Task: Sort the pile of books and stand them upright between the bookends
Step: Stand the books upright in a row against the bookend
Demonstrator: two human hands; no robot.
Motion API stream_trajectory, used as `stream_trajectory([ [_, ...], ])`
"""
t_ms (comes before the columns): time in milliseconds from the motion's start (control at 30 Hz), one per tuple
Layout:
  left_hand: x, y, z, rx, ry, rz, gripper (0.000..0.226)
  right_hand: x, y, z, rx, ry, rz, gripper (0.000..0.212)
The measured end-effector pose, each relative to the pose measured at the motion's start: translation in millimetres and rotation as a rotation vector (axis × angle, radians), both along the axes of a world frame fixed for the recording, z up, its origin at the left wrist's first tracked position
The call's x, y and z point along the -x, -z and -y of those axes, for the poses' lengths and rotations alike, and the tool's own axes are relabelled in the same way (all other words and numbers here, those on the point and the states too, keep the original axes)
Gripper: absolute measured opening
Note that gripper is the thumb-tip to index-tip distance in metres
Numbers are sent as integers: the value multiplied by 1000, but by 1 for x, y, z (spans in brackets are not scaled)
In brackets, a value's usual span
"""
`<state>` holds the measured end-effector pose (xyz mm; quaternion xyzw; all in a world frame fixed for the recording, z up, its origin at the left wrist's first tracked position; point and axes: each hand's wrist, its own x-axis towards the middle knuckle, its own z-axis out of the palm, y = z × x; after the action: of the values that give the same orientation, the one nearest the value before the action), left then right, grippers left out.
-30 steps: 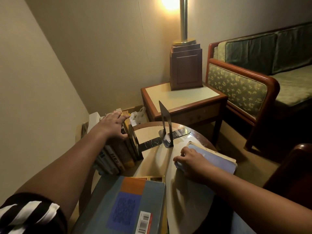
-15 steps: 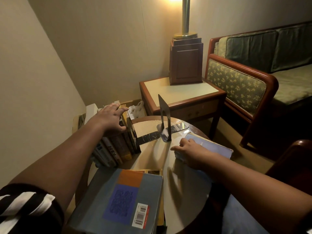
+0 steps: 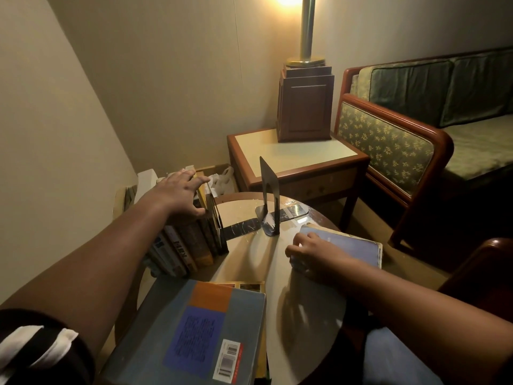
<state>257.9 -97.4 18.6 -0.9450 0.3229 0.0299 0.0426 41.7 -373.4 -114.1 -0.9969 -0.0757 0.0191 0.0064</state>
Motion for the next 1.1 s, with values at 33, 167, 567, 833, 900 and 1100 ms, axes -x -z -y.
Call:
stream_trajectory([
  [33, -1, 0, -1, -1, 2, 2, 92, 0, -1, 6, -70, 46, -16, 55],
  [167, -2, -1, -1, -7, 2, 0, 92, 3, -5, 25, -92, 300, -116, 72],
  [567, -2, -1, 1, -3, 6, -4, 91, -10, -13, 39, -223, 419, -248, 84],
  [833, 1, -3, 3, -17, -1, 0, 91, -8, -32, 16, -663, 279, -429, 50],
  [900, 2, -3, 2, -21, -1, 1, 91, -10, -39, 15, -827, 275, -491, 36],
  [1100, 3, -5, 3, -24, 1, 5, 90, -20, -55, 28, -833, 294, -489, 17],
])
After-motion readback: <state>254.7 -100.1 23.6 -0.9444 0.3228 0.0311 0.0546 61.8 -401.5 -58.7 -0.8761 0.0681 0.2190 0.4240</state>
